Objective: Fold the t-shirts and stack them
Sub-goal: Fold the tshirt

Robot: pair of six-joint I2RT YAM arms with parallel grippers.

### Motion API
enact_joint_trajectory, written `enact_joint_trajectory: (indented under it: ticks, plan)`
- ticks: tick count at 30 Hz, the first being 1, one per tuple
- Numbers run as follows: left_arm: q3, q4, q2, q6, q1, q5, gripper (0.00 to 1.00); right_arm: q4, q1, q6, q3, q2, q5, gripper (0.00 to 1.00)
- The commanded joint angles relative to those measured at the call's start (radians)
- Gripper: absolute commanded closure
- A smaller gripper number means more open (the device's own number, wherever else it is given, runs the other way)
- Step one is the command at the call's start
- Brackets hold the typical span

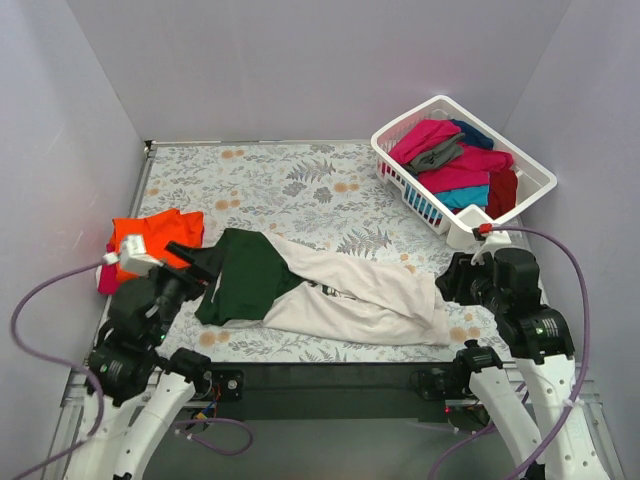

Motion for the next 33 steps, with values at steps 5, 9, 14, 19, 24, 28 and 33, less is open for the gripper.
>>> enact_joint_trajectory:
  ticks: [5,9,14,19,24,28,33]
  plan:
    - [-0.218,0.395,0.342,0.08,0.005,0.199,0.22,0.199,0.0,0.028,-0.079,0.063,-0.04,0.58]
    - [-0.248,0.56,0.511,0.097,0.004,0.247,0.23,0.312,0.0,0.073,-0.149,0.077,-0.103,0.57]
    - [-0.24,0.73,0.718,0.111,-0.045,0.242,0.23,0.346,0.003,0.098,-0.24,0.166,-0.066,0.64]
    - [-0.168,0.777,0.936,0.155,-0.212,0.113,0.23,0.369,0.009,0.133,-0.262,0.17,0.063,0.64]
    - [-0.177,0.827,1.085,0.166,-0.219,0.09,0.23,0.38,0.025,0.168,-0.281,0.225,0.127,0.62]
    - [-0.214,0.866,1.151,0.171,-0.211,0.061,0.2,0.392,0.052,0.2,-0.301,0.267,0.156,0.62]
    - [-0.249,0.917,1.24,0.174,-0.125,0.119,0.2,0.423,0.075,0.234,-0.347,0.302,0.19,0.61]
